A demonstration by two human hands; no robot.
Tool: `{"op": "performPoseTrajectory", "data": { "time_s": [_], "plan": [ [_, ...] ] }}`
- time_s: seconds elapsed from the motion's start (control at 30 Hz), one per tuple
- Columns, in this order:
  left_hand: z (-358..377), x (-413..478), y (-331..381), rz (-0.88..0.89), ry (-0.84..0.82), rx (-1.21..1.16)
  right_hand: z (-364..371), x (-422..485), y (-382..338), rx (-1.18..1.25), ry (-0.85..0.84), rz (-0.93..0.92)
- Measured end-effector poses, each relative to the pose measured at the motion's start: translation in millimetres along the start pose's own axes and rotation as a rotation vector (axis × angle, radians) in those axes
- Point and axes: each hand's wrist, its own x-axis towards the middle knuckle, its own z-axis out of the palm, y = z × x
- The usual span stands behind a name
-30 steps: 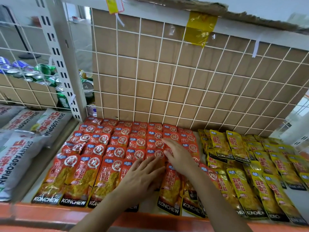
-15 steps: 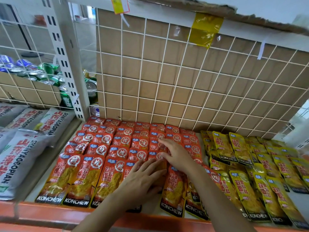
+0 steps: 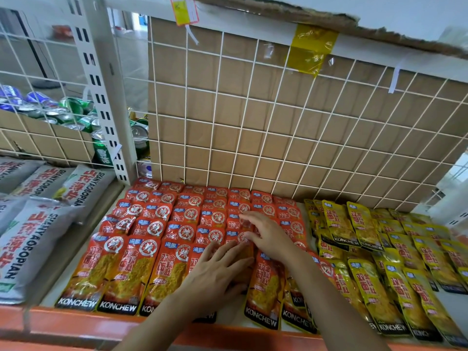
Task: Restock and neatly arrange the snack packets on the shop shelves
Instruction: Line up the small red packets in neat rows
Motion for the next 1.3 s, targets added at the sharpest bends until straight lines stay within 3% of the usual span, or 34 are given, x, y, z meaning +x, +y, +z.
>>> {"op": "performPoseTrajectory", "data": {
  "time_s": [0.97, 1.1, 1.3],
  "plan": [
    [-15.1, 4.6, -1.9, -0.068, -0.042, -0.094, -3.1, 6.2, 6.9, 0.088, 0.086, -0.006],
    [-26.0, 18.4, -8.8, -0.117, -0.062, -0.24, -11.7, 23.6, 8.6, -0.016, 0.106, 0.084],
    [-21.5, 33.2, -12.5, -0.162, -0.187, -0.169, -14.2, 58.9, 10.1, -0.106, 0.135, 0.116]
  ]
}}
